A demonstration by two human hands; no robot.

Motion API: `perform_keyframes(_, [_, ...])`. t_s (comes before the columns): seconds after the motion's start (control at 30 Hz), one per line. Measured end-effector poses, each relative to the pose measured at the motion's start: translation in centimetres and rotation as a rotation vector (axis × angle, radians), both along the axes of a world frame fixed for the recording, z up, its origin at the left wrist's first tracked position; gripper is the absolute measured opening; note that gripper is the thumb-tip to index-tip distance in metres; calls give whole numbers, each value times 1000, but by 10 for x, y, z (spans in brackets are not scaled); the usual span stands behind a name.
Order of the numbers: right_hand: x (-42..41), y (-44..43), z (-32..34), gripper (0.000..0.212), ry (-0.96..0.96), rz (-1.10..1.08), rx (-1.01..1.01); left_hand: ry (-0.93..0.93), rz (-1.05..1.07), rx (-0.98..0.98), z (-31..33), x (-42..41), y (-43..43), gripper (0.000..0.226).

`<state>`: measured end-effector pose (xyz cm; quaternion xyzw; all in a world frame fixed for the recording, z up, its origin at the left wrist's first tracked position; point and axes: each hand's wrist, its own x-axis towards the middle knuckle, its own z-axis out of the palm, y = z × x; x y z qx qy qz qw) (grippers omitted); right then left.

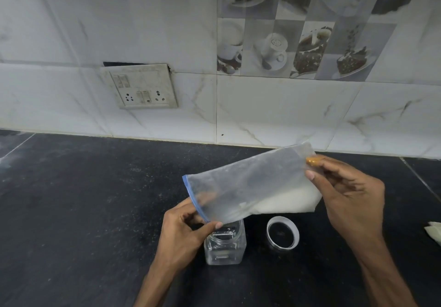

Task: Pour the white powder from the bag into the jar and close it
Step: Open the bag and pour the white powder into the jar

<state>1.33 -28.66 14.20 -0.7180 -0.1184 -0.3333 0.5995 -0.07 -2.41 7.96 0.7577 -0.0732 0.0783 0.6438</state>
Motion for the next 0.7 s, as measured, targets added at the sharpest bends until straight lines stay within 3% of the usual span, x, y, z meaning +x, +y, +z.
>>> perform_keyframes(0.43, [-1, 2, 5, 52, -1, 39, 24, 16, 12, -9, -3, -2, -1, 61])
perform_keyframes(0.7, [1, -2, 1, 38, 25, 35, 29, 12, 12, 15, -1, -1, -2, 64])
